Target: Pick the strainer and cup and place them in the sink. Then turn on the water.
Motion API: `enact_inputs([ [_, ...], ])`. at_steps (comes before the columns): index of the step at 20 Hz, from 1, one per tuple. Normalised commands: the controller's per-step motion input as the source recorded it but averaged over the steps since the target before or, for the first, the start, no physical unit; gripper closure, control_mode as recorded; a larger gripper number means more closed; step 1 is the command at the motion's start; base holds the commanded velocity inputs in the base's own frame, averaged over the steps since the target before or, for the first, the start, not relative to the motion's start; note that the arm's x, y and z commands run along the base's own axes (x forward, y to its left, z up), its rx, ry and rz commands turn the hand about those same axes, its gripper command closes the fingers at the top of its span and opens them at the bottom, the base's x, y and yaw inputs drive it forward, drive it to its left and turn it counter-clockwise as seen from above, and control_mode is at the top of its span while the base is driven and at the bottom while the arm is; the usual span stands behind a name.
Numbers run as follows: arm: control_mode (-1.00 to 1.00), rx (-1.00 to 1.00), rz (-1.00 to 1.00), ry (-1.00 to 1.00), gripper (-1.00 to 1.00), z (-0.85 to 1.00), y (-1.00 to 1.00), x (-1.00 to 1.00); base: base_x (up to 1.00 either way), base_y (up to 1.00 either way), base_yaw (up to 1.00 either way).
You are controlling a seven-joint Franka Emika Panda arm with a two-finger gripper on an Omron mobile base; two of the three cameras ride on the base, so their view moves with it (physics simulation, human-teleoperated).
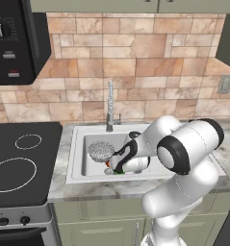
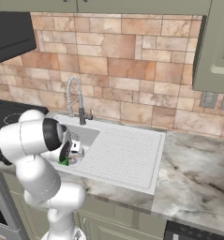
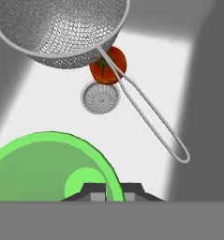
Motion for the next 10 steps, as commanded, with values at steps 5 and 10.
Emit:
enact_inputs([
  [5, -1.00, -0.01, 0.00, -0.03, 1.00, -0.20, 0.00, 0.00, 0.00, 0.00, 0.00],
  [10, -1.00, -0.02, 0.00, -0.03, 1.00, -0.20, 0.00, 0.00, 0.00, 0.00, 0.00],
])
